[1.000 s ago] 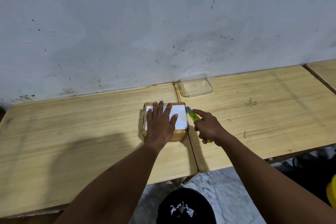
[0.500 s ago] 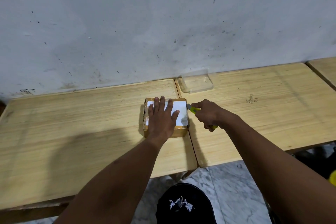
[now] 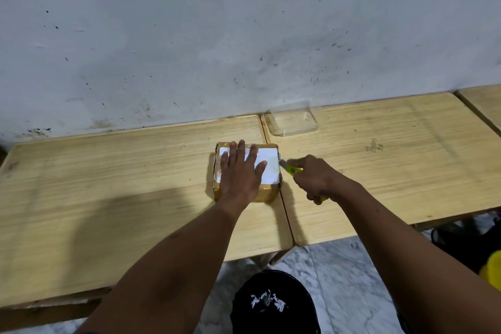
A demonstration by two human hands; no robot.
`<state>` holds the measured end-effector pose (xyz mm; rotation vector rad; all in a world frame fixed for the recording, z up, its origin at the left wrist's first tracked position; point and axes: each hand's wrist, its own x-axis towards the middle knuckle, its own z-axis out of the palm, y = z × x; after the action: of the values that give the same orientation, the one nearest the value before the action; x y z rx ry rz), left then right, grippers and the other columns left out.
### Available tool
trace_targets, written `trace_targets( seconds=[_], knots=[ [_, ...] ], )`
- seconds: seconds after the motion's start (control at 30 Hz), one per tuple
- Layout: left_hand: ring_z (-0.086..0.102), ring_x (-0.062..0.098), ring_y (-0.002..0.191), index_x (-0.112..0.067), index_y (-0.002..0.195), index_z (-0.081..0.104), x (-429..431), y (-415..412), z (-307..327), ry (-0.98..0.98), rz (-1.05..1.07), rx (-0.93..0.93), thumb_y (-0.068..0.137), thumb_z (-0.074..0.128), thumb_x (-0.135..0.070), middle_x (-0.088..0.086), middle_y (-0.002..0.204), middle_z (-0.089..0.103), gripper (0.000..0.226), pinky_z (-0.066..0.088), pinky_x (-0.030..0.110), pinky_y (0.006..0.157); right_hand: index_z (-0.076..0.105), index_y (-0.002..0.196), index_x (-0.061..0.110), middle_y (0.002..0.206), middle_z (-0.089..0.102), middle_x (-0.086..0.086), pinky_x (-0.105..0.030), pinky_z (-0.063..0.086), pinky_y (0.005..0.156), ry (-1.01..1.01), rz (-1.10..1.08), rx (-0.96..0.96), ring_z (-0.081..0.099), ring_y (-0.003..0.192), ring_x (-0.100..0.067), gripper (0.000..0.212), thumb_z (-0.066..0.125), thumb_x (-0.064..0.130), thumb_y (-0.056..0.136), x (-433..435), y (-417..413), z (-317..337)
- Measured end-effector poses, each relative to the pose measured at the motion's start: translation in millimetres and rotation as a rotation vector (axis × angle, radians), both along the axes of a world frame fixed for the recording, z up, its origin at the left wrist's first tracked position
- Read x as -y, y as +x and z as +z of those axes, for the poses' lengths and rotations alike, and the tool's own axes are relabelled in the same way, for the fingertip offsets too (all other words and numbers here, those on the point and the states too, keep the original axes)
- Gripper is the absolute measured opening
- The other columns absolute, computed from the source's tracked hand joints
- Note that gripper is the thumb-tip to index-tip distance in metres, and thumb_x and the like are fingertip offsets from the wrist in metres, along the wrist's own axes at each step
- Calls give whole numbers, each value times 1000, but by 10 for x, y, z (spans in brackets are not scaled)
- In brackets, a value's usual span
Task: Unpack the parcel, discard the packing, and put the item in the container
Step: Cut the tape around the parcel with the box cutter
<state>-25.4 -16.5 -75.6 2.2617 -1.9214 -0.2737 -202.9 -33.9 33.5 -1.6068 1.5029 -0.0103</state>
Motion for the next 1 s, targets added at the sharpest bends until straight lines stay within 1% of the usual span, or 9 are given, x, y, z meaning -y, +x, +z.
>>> trace_targets(
  seconds=[0.07,0.2,0.37,0.47,0.63,0.83,1.0],
  knots=[
    [-8,26,151,-27,155,14,3,8,4,2,-2,0,103,16,-51,5,165,4,58,-3,45,121,50,142,17,87,58,-19,-32,47,46,4,-16,3,54,54,-31,62,35,-1,85,-74,-18,-34],
    [-9,26,151,-27,155,13,3,2,26,13,0,-1,102,16,-51,5,165,2,58,-3,45,121,47,146,26,84,58,-15,-26,44,39,2,-41,49,55,48,-28,64,37,2,86,-144,-44,-87],
    [-10,26,150,-28,155,12,2,-6,28,25,0,-1,103,16,-51,5,165,1,58,-5,45,121,47,146,27,76,54,-12,-27,44,41,37,-57,80,48,44,-27,65,36,1,87,-169,-70,-91],
    [-9,26,150,-28,155,12,4,-13,29,22,0,6,103,17,-51,5,165,1,58,-4,46,121,46,146,25,74,52,-11,-27,42,40,43,-56,87,46,45,-26,65,36,0,87,-219,-99,-84],
    [-11,26,150,-27,155,11,-3,-8,29,28,1,6,103,16,-51,5,165,0,58,-4,46,121,45,147,26,82,57,-13,-28,45,41,37,-52,86,49,53,-29,65,35,1,87,-252,-79,-68],
    [-12,26,150,-27,156,11,-13,-10,43,33,-2,-7,103,16,-52,5,165,-1,59,-6,45,121,45,146,27,79,55,-13,-29,45,42,47,-58,68,50,55,-30,64,35,1,89,-329,-102,-45],
    [-13,25,150,-27,156,11,-16,-5,43,28,-6,-16,102,16,-52,5,165,-2,59,-6,45,120,45,146,28,86,56,-15,-31,46,45,44,-52,53,49,56,-31,64,35,1,88,-365,-96,-41]
  ],
)
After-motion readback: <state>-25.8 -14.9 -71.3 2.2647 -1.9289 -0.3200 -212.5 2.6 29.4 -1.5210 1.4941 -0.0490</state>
